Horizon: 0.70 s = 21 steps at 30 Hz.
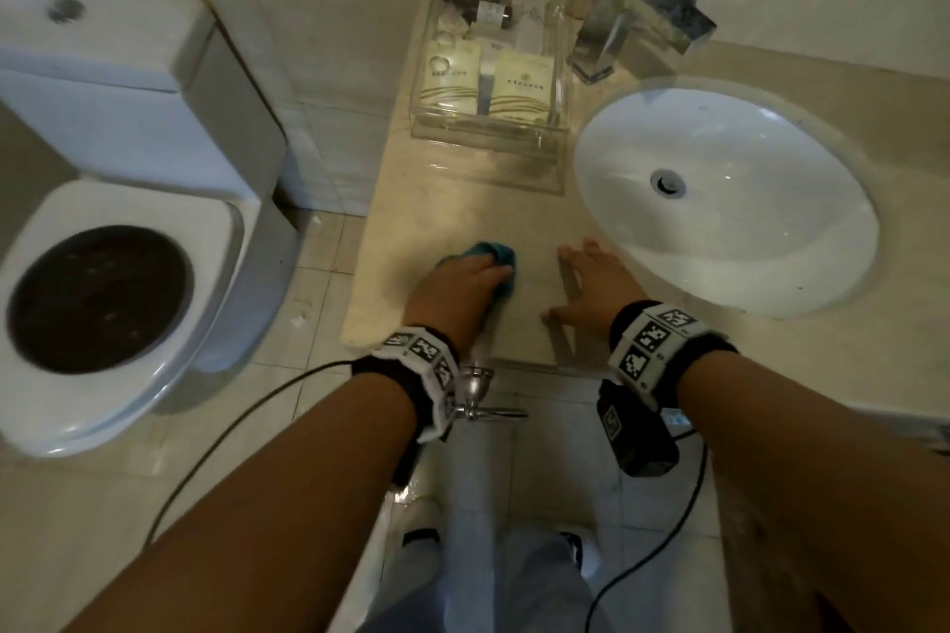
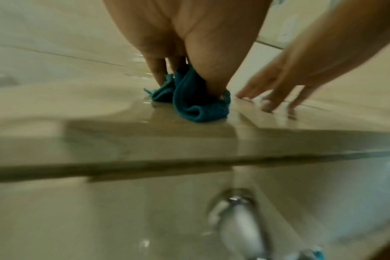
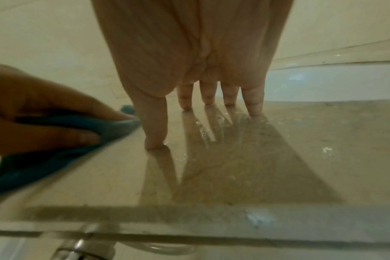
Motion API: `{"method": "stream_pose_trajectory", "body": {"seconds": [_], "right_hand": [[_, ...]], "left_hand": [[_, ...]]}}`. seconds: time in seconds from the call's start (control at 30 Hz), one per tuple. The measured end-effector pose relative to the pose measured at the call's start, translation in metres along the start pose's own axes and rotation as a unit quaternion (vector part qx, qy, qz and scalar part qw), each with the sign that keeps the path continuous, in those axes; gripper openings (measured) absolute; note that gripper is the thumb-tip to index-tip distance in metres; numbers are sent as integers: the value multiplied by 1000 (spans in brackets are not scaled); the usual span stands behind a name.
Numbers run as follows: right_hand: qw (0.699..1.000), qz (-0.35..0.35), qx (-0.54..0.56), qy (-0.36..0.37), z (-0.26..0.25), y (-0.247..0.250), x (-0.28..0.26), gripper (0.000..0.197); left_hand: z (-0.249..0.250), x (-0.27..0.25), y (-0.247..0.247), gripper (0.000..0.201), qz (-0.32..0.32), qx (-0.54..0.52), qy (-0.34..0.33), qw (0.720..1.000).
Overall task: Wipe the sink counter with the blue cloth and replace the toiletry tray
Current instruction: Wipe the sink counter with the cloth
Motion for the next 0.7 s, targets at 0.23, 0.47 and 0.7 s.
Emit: {"method": "stream_pose_trajectory", "body": {"seconds": [0.23,0.47,0.7], "right_hand": [[1000,0,12,2,2,0,0,96],[999,5,-34,37,25,-4,-15,93],[999,-15,-45,18,30,-2,-23,101]], "left_hand": [[-47,-17,24,43,11,-10,144,990],[68,3,-20,45,-53,-15,-81,995],[-38,-57,-1,49,35,-62,78,994]]}}
Point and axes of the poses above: each hand's wrist, its own x-axis towards the middle knuckle, its own y-axis out of the back of the hand, z = x × y, the point moved 5 cm from there along x, towards the middle knuckle, and after that the axes turned 8 degrees about -y, right-handed, at the moved point
